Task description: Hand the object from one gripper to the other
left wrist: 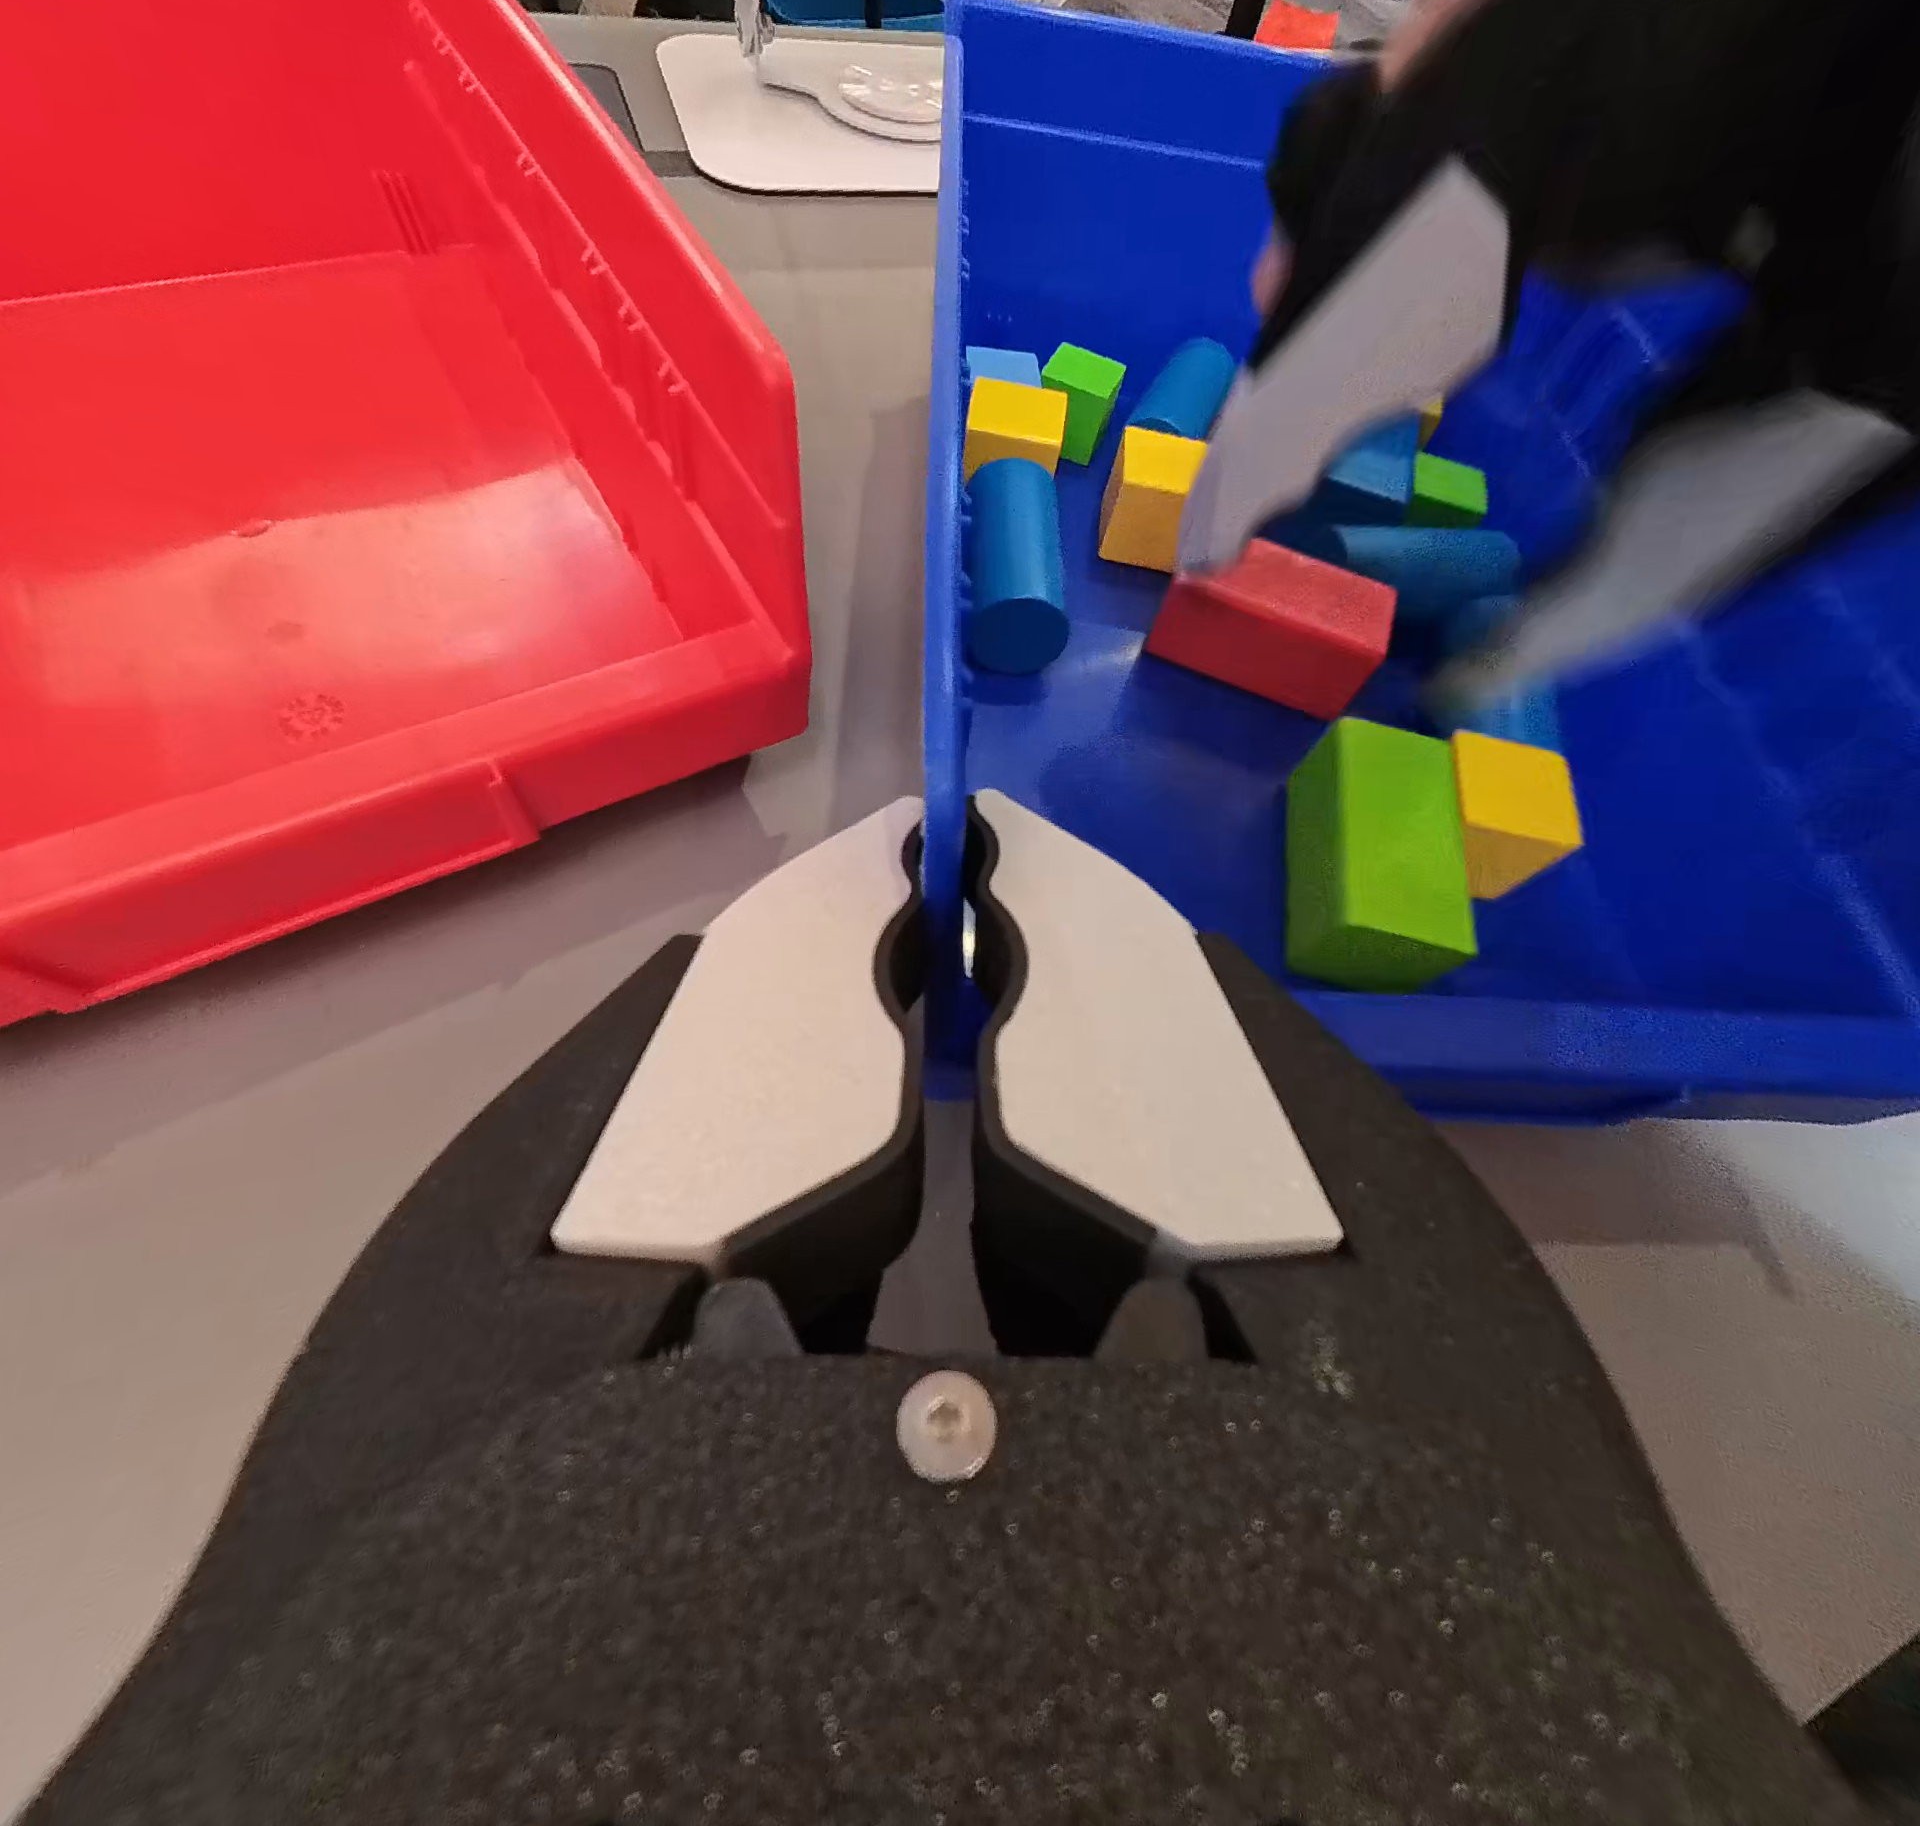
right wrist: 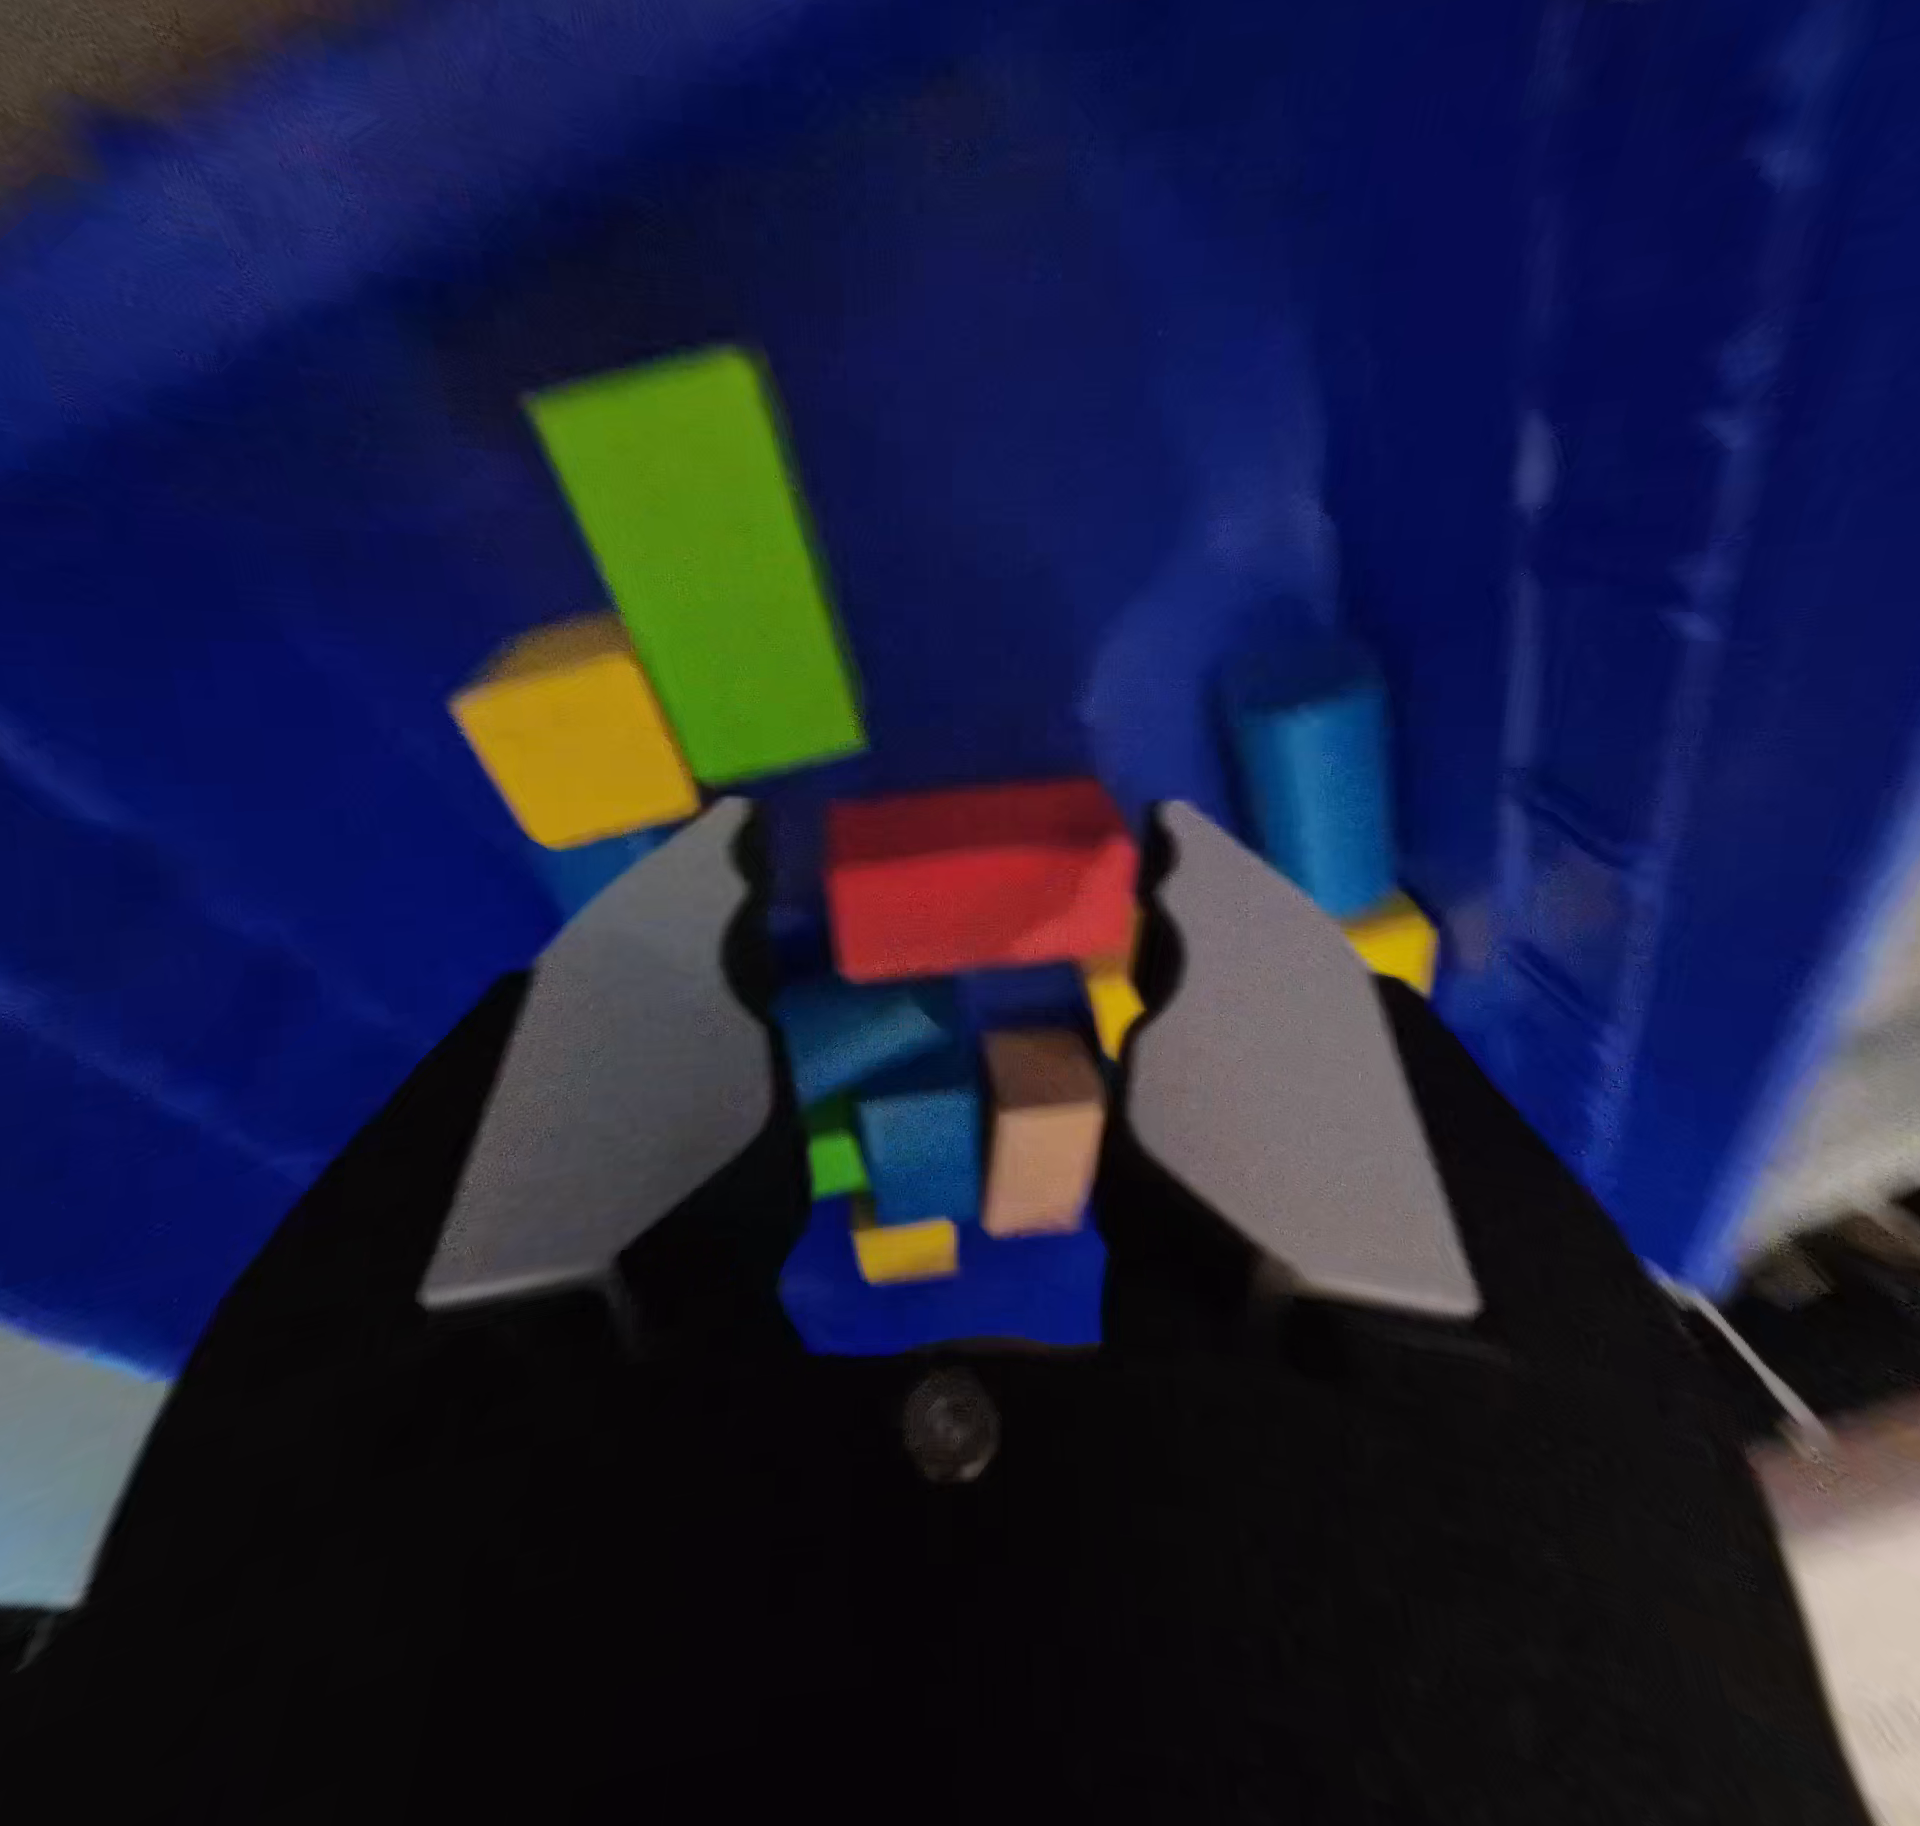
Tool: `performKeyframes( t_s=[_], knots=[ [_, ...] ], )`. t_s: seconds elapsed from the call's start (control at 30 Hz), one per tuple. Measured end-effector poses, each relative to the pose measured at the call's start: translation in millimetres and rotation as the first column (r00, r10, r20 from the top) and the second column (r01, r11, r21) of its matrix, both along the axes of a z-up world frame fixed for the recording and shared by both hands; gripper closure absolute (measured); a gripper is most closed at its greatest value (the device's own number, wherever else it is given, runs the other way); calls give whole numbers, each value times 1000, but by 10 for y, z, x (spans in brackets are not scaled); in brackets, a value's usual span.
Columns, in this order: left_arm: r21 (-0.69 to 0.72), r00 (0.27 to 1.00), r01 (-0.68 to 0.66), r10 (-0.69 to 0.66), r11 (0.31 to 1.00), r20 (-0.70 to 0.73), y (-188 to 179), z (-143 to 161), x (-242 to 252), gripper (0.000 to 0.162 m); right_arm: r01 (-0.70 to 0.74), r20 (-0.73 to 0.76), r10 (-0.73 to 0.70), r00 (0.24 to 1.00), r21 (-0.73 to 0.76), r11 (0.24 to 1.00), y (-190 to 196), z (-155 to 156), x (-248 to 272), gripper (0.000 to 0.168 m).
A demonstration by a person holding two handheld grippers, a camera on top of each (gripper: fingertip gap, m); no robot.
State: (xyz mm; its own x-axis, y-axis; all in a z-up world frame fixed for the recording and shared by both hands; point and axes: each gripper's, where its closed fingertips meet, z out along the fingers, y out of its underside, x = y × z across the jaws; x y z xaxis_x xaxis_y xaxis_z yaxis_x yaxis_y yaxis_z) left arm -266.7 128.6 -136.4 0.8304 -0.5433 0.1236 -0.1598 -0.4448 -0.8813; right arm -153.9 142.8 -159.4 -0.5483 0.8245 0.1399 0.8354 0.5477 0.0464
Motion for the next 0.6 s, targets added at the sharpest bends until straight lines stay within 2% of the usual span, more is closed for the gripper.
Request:
performKeyframes(
  t_s=[0.03,0.07,0.1,0.13,0.2,0.23,0.33,0.37,0.43,0.47,0.5,0.53,0.57,0.6],
  knots=[
    [0,1000,-1,1,1000,1,0,0,0,159,3,-15,-1,1000,156,988,349,119,58,115],
    [-1,1000,-1,1,1000,2,0,0,-1,159,32,-29,-26,999,255,966,627,239,135,101],
    [-2,1000,-1,1,1000,3,0,1,0,159,98,-51,-87,995,277,956,791,330,207,105],
    [-2,1000,-2,2,1000,3,0,0,0,159,184,-93,-167,982,217,959,826,374,241,105],
    [-4,1000,-1,1,1000,4,0,0,0,158,316,-95,-324,941,-92,944,485,312,231,106],
    [-4,1000,-2,2,1000,5,1,0,0,159,338,-56,-359,932,-228,913,237,257,197,115],
    [-4,1000,-2,2,1000,6,1,1,0,158,282,-42,-367,929,-558,780,-528,193,-82,107],
    [-4,1000,-2,2,1000,7,1,0,0,158,255,-64,-343,937,-544,799,-600,109,-135,106],
    [-4,1000,-2,2,1000,6,1,1,0,158,190,-69,-227,972,-345,919,-496,-205,-77,95],
    [-4,1000,-1,1,1000,5,-1,1,2,158,160,-69,-181,981,-236,959,-374,-339,-48,96],
    [-2,1000,1,-1,1000,3,-2,0,3,158,163,-67,-181,981,-217,962,-314,-376,-63,88],
    [-2,1000,2,-2,1000,1,-3,0,4,159,197,-102,-217,971,-177,964,-147,-331,-109,100],
    [-2,1000,3,-3,1000,2,-7,-1,7,159,209,-133,-205,970,12,978,240,-238,-57,125],
    [-1,1000,5,-5,1000,-1,-8,-2,11,158,179,-146,-154,977,175,968,588,-96,40,128]
  ],
)
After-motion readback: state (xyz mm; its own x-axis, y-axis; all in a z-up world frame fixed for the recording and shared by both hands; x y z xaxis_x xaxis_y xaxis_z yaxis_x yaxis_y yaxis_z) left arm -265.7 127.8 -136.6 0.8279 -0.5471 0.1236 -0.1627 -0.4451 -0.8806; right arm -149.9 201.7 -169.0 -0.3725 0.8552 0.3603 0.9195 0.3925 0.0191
